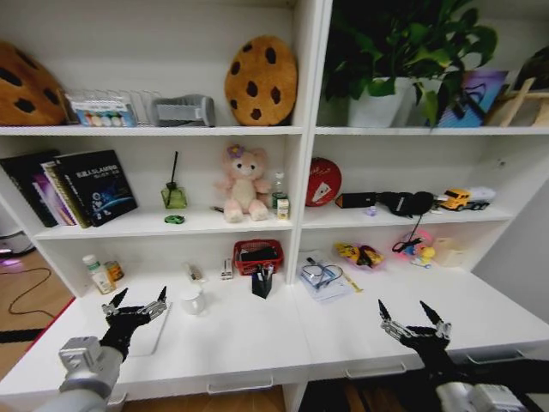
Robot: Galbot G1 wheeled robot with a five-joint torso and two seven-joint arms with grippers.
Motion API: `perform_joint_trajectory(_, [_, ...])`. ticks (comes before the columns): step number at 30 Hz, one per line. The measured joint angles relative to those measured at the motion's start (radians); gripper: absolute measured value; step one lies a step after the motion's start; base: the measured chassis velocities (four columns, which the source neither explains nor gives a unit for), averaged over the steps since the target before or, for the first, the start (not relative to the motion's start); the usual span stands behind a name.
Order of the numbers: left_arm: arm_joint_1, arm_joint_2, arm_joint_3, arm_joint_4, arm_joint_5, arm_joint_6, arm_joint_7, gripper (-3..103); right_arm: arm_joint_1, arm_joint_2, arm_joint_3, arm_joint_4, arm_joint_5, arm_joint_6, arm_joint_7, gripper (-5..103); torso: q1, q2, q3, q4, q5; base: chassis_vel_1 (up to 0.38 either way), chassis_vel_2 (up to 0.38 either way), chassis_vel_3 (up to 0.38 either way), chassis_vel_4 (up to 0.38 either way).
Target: Organize the objects on the table.
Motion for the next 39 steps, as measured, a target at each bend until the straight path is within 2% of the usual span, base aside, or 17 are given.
perform_joint_trajectory(3, [0.000,0.000,0.000,0.000,0.000,0.000,0.000,100,0.000,0.000,0.000,0.000,0.000,0.000,0.000,100,0.000,0.000,0.000,-0.0005,-0.0010,0.349,0.335,-0.354,-0.349])
perform_joint_trajectory(6, [0.000,0.000,0.000,0.000,0.000,0.000,0.000,100,0.000,0.000,0.000,0.000,0.000,0.000,0.000,100,0.000,0.000,0.000,0.0001,0.0002,0.383,0.369,-0.377,-0.374])
perform_joint_trajectory(9, [0.000,0.000,0.000,0.000,0.000,0.000,0.000,100,0.000,0.000,0.000,0.000,0.000,0.000,0.000,100,-0.001,0.001,0.000,-0.0007,-0.0017,0.350,0.376,-0.361,-0.363])
perform_joint_trajectory(10, [0.000,0.000,0.000,0.000,0.000,0.000,0.000,100,0.000,0.000,0.000,0.000,0.000,0.000,0.000,100,-0.001,0.000,0.000,-0.0001,0.0007,0.370,0.381,-0.361,-0.361])
perform_joint_trajectory(14, [0.000,0.000,0.000,0.000,0.000,0.000,-0.001,100,0.000,0.000,0.000,0.000,0.000,0.000,0.000,100,-0.001,0.000,0.000,-0.0006,-0.0013,0.349,0.343,-0.353,-0.357])
perform_joint_trajectory(15, [0.000,0.000,0.000,0.000,0.000,0.000,0.000,100,0.000,0.000,0.000,-0.001,0.000,0.000,0.000,100,0.000,0.000,0.000,-0.0003,0.0006,0.363,0.353,-0.367,-0.359])
perform_joint_trajectory(17, [0.000,0.000,0.000,0.000,0.000,0.000,0.000,100,0.000,0.000,0.000,-0.001,0.000,0.000,0.000,100,0.000,0.000,0.000,-0.0003,0.0008,0.363,0.353,-0.359,-0.354])
perform_joint_trajectory(20, [0.000,0.000,0.000,0.000,0.000,0.000,0.000,100,0.000,0.000,0.000,0.000,0.000,0.000,0.000,100,0.000,0.000,0.000,-0.0005,-0.0018,0.344,0.350,-0.326,-0.352])
perform_joint_trajectory(22, [0.000,0.000,0.000,0.000,0.000,0.000,0.000,100,0.000,0.000,0.000,-0.001,0.000,0.000,0.000,100,0.000,0.000,0.000,0.0000,0.0006,0.336,0.339,-0.294,-0.322])
perform_joint_trajectory(24, [0.000,0.000,0.000,0.000,0.000,0.000,-0.001,100,0.000,0.000,0.000,-0.001,0.000,0.000,0.000,100,0.000,0.000,0.000,0.0002,0.0004,0.329,0.290,-0.266,-0.301])
perform_joint_trajectory(25, [0.000,0.000,0.000,0.000,0.000,0.000,-0.001,100,0.000,0.000,0.000,-0.001,0.000,0.000,0.000,100,0.000,0.000,0.000,-0.0007,-0.0021,0.229,0.256,-0.157,-0.234])
perform_joint_trajectory(26, [0.000,0.000,0.000,0.000,0.000,0.000,0.000,100,0.000,0.000,0.000,0.000,0.000,0.000,0.000,100,-0.001,0.001,0.000,-0.0010,-0.0002,0.149,0.012,-0.064,-0.149])
perform_joint_trajectory(28, [0.000,0.000,0.000,0.000,0.000,0.000,-0.001,100,0.000,0.000,0.000,0.000,0.000,0.000,0.000,100,-0.001,0.001,-0.001,-0.0007,-0.0001,0.145,0.007,-0.064,-0.149])
perform_joint_trajectory(30, [0.000,0.000,0.000,0.000,0.000,0.000,-0.001,100,0.000,0.000,0.000,0.000,0.000,0.000,0.000,100,0.000,0.000,0.000,0.0010,-0.0004,0.111,0.002,0.004,-0.021])
perform_joint_trajectory(32, [0.000,0.000,0.000,0.000,0.000,0.000,-0.001,100,0.000,0.000,0.000,-0.001,0.000,0.000,0.000,100,0.000,0.000,0.000,0.0011,0.0006,0.080,0.052,0.064,0.004])
perform_joint_trajectory(34, [0.000,0.000,0.000,0.000,0.000,0.000,-0.001,100,0.000,0.000,0.000,-0.001,0.000,0.000,0.000,100,0.000,0.000,0.000,-0.0003,0.0001,-0.097,0.009,0.076,0.031])
perform_joint_trajectory(39, [0.000,0.000,0.000,0.000,0.000,0.000,0.000,100,0.000,0.000,0.000,-0.001,0.000,0.000,0.000,100,0.000,0.000,0.000,-0.0009,0.0002,-0.097,-0.073,0.043,0.026])
